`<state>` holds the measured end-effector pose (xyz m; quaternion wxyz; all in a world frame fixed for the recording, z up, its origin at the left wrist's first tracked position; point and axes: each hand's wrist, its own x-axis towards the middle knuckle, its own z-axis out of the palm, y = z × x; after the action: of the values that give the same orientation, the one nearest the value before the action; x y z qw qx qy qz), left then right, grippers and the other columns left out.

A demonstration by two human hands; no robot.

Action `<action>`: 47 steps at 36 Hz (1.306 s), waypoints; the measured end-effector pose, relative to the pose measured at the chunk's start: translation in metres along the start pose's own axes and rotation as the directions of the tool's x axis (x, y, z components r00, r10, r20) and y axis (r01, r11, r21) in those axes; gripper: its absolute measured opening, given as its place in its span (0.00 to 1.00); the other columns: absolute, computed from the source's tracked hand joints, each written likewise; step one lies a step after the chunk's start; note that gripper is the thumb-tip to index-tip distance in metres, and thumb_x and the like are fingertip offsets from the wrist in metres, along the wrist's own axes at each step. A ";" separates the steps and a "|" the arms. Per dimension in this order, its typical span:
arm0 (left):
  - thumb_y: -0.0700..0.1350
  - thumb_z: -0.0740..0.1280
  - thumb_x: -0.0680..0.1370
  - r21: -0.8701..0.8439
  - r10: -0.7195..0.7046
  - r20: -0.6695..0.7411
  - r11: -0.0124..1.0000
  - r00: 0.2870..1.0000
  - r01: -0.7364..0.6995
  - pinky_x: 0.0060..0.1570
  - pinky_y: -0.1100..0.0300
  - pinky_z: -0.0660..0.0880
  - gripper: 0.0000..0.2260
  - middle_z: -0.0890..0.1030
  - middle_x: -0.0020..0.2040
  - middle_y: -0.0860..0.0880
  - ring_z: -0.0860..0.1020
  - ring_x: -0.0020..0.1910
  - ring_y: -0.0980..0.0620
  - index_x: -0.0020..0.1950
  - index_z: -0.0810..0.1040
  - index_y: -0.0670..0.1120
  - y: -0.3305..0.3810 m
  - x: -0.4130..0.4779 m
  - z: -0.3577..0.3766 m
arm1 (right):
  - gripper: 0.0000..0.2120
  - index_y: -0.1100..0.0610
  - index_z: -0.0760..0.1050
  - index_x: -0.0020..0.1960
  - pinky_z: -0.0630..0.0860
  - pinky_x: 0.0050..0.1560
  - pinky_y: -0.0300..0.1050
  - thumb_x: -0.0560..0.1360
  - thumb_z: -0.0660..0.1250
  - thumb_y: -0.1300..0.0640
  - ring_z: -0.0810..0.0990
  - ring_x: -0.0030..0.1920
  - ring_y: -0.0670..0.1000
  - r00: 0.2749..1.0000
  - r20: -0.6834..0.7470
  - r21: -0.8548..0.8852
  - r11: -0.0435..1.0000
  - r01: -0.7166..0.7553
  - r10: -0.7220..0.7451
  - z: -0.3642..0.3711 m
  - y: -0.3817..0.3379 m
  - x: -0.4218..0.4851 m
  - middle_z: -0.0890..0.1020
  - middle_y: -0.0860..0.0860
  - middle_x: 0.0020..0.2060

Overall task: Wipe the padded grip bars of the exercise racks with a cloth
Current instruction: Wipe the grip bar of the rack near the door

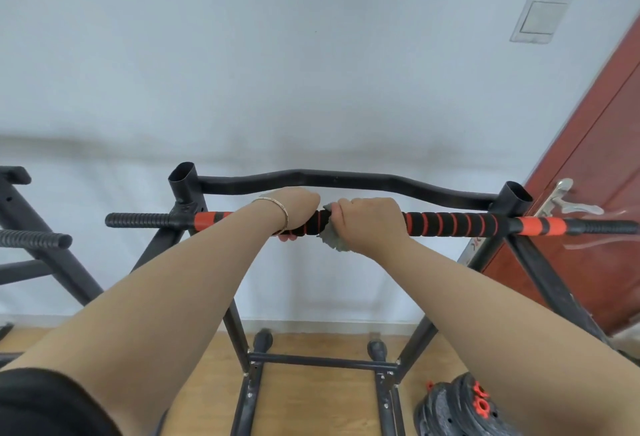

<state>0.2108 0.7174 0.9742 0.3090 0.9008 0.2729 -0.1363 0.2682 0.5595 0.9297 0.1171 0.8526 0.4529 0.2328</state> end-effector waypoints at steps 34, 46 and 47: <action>0.37 0.64 0.75 0.798 0.536 -0.067 0.535 0.841 -0.277 0.31 0.54 0.70 0.11 0.69 0.35 0.50 0.70 0.32 0.49 0.45 0.62 0.48 -0.009 0.012 0.024 | 0.09 0.56 0.72 0.35 0.69 0.25 0.39 0.66 0.69 0.51 0.67 0.22 0.52 0.992 -0.094 0.104 0.992 -0.077 0.086 -0.002 0.020 -0.031 0.67 0.47 0.25; 0.43 0.69 0.70 0.852 0.691 -0.310 0.506 0.653 -0.131 0.26 0.60 0.60 0.12 0.57 0.25 0.50 0.65 0.23 0.48 0.37 0.64 0.48 -0.027 -0.016 0.053 | 0.17 0.67 0.76 0.55 0.82 0.50 0.60 0.82 0.53 0.57 0.84 0.42 0.66 0.782 0.623 0.317 0.909 -0.272 0.016 -0.027 0.045 0.012 0.84 0.65 0.45; 0.44 0.69 0.71 0.855 0.696 -0.307 0.501 0.649 -0.132 0.26 0.60 0.60 0.12 0.59 0.26 0.50 0.65 0.23 0.48 0.38 0.65 0.48 -0.027 -0.017 0.053 | 0.14 0.65 0.74 0.58 0.81 0.52 0.56 0.83 0.54 0.57 0.83 0.45 0.62 0.806 0.586 0.307 0.898 -0.315 0.083 -0.027 0.046 0.011 0.84 0.62 0.48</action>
<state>0.1778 0.6952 0.9275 -0.1922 0.9692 0.0296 0.1510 0.2925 0.5425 0.9753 0.0466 0.9322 0.3416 -0.1104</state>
